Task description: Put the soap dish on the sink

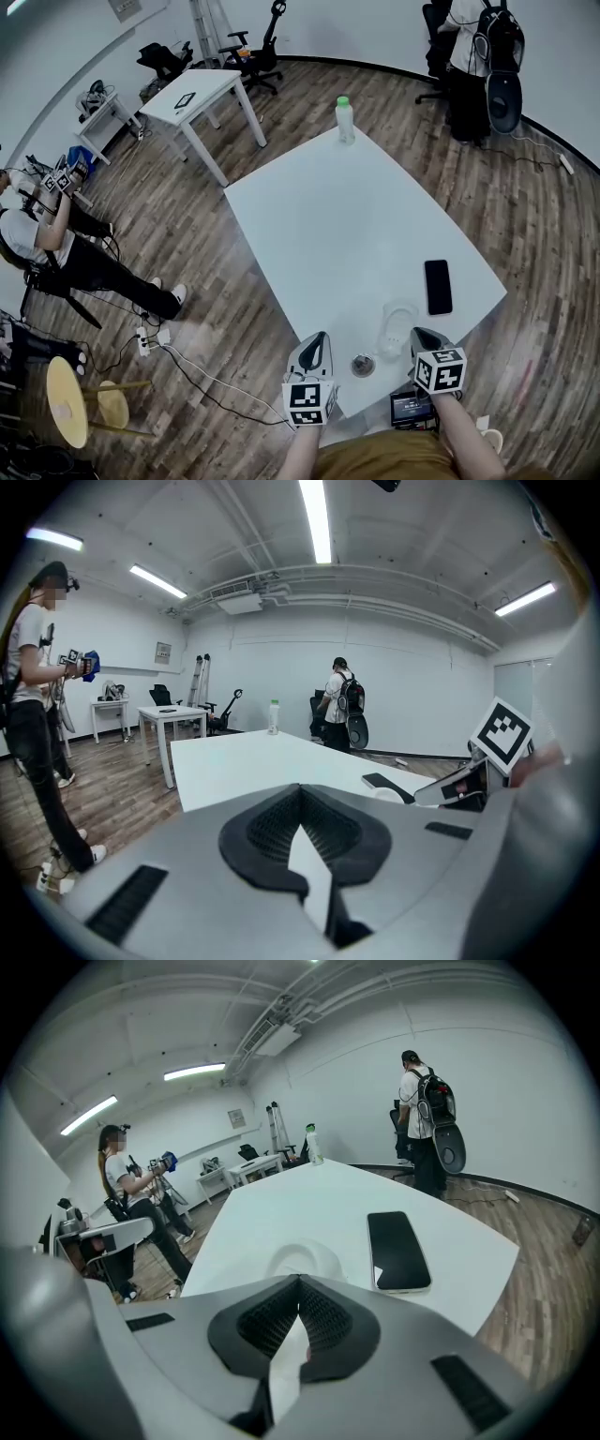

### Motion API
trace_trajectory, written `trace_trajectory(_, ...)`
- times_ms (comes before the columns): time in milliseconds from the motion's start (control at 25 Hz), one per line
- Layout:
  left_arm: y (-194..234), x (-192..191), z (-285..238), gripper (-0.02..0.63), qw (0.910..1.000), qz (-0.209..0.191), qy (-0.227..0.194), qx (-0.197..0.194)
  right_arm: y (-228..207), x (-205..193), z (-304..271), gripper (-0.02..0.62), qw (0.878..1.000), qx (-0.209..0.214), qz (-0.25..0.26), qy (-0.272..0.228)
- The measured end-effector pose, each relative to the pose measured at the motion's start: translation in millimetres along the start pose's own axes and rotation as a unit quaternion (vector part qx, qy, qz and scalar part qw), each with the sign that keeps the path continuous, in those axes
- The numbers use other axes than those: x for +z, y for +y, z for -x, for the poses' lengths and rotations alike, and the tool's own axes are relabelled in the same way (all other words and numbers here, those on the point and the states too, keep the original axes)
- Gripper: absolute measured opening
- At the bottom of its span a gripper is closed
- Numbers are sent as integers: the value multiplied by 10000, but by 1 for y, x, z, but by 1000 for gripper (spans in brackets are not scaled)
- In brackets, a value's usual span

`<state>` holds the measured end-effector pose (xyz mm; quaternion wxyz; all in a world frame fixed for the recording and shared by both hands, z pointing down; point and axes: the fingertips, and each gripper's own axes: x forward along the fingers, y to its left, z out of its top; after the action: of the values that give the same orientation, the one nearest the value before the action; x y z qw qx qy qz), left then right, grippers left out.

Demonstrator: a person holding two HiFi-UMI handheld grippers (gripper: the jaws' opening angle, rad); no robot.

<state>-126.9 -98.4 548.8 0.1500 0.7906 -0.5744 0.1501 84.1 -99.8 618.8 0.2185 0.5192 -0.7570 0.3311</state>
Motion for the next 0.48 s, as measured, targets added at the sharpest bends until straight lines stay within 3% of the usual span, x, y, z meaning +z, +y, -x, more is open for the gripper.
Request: trace_trajectory(480,-11,17,6,8,9998,-37,-177,-105,11,26,32,8,9963,111,350,-772)
